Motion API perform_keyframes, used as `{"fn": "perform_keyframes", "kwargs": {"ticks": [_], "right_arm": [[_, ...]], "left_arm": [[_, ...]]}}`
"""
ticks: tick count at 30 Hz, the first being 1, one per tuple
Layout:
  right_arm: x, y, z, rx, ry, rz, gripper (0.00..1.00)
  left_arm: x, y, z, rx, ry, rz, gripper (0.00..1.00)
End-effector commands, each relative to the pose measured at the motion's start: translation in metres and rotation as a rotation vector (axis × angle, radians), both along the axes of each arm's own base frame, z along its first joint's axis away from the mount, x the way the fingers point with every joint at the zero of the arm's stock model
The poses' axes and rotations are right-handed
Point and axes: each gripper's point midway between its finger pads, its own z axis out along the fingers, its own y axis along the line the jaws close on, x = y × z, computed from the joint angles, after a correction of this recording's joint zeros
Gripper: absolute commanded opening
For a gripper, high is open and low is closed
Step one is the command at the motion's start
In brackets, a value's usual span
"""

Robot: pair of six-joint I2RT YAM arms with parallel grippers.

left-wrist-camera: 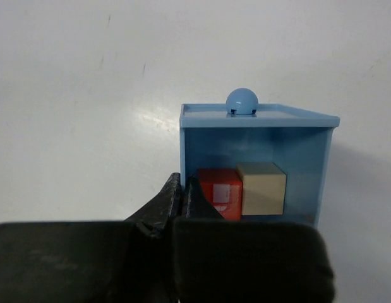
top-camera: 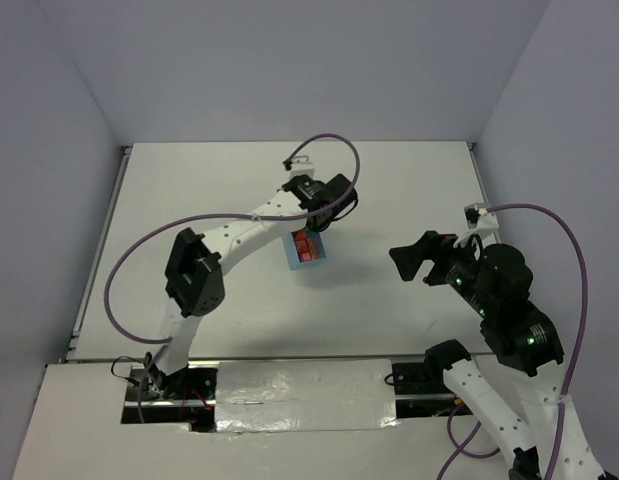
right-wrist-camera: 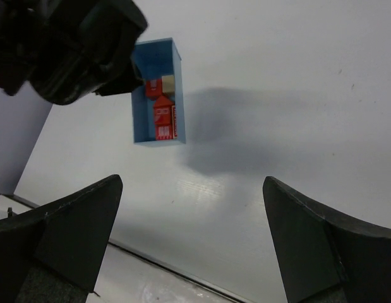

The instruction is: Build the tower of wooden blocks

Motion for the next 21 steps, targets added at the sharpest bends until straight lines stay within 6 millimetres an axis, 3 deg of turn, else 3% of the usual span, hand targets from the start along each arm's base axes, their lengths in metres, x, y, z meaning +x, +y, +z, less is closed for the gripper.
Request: {"fn": "perform_keyframes", "kwargs": {"ticks": [1, 4, 5, 7, 10, 15, 21], "right_arm": [[-0.01, -0.015, 0.037, 0.012, -0.084, -0.062, 1.0], [-0.018, -0.025, 0.051, 0.009, -0.103, -0.1, 1.0], [-0.02, -0.029, 0.054, 0.008, -0.112, -0.117, 1.0], [-0.029, -0.036, 0.063, 0.006, -0.135, -0.132, 1.0], [-0.038, -0.041, 0.073, 0.005, -0.16, -0.14, 1.0], [-0.038, -0.041, 0.069, -0.006, -0.151, -0.134, 1.0], [-0.035, -0.039, 0.062, -0.007, -0.139, -0.131, 1.0]], "left_arm": [[0.006, 0.024, -0.002, 0.369, 0.119, -0.108, 0.0], [0.026, 0.003, -0.014, 0.407, 0.154, -0.186, 0.0], [0.029, -0.002, -0.029, 0.435, 0.185, -0.209, 0.0], [0.035, -0.009, -0.032, 0.485, 0.201, -0.268, 0.0], [0.033, -0.005, -0.038, 0.55, 0.248, -0.315, 0.0], [0.024, 0.013, -0.056, 0.712, 0.355, -0.341, 0.0], [0.014, -0.007, -0.094, 0.736, 0.425, -0.416, 0.0]]}}
